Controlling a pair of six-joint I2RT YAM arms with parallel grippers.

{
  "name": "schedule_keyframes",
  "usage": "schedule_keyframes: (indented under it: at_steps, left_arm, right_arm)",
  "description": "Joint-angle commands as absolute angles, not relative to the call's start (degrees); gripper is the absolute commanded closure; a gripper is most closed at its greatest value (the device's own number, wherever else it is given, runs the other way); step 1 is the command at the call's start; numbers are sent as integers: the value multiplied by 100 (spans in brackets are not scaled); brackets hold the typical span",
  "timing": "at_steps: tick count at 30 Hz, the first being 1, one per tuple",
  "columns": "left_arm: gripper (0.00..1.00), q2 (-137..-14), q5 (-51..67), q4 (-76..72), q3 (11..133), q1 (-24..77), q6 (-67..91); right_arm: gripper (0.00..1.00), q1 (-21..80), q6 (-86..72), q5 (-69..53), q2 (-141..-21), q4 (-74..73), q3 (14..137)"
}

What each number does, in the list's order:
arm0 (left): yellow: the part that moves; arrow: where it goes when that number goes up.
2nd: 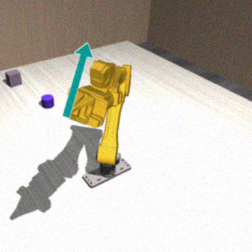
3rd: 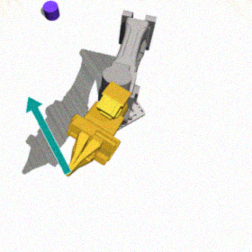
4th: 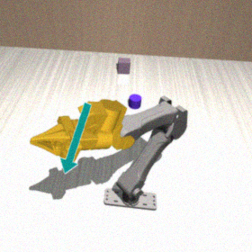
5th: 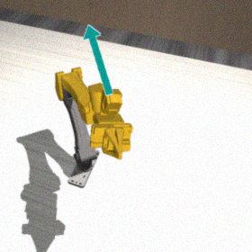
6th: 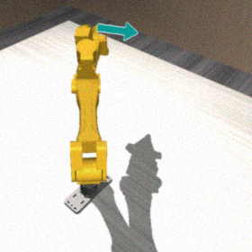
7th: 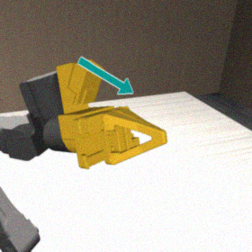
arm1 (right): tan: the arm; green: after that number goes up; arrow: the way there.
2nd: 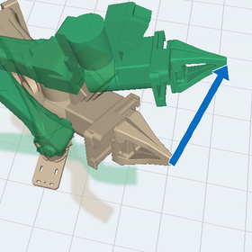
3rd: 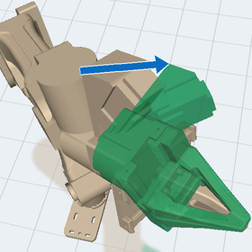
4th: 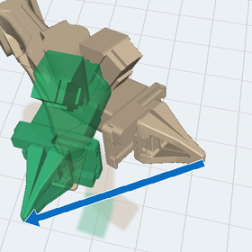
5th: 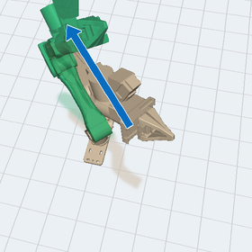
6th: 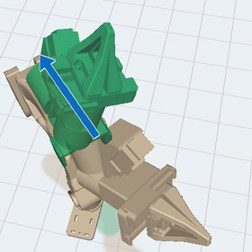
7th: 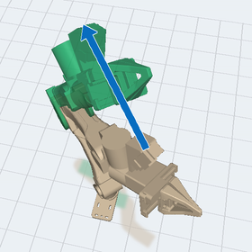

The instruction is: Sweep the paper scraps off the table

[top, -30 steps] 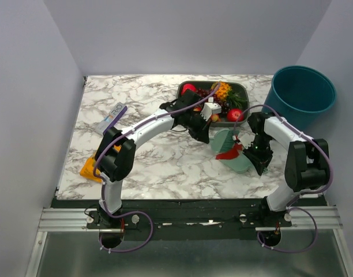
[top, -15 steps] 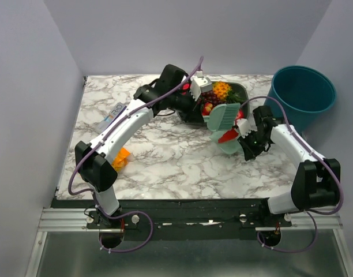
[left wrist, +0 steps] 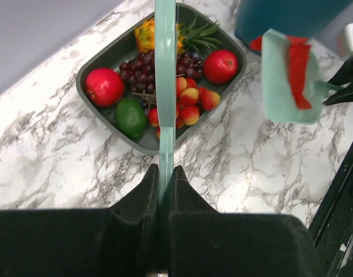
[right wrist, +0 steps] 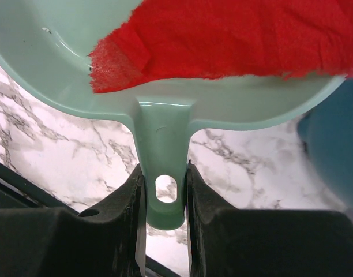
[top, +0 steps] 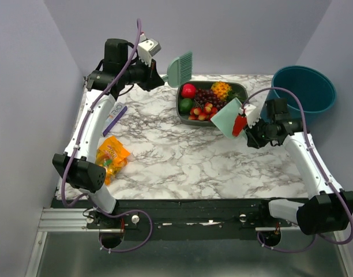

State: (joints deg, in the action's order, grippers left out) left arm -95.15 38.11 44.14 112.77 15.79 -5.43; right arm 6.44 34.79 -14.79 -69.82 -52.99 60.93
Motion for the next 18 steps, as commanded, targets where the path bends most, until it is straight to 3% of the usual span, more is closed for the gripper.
schedule_keyframes:
  at_steps: [1, 10, 18]
  left_arm:
    - [100, -9676, 4034, 4123, 10987, 1371, -229]
    - [100, -9861, 4298, 3428, 10354, 1362, -26]
    - [100, -9888, 4465, 3085, 9967, 1354, -44]
  right_arm:
    - [99, 677, 3314, -1442, -6794, -5712, 6933]
    - [100, 607, 3199, -660, -7119, -6407, 8866]
    - [99, -1062, 2576, -466, -8374, -7259, 11597]
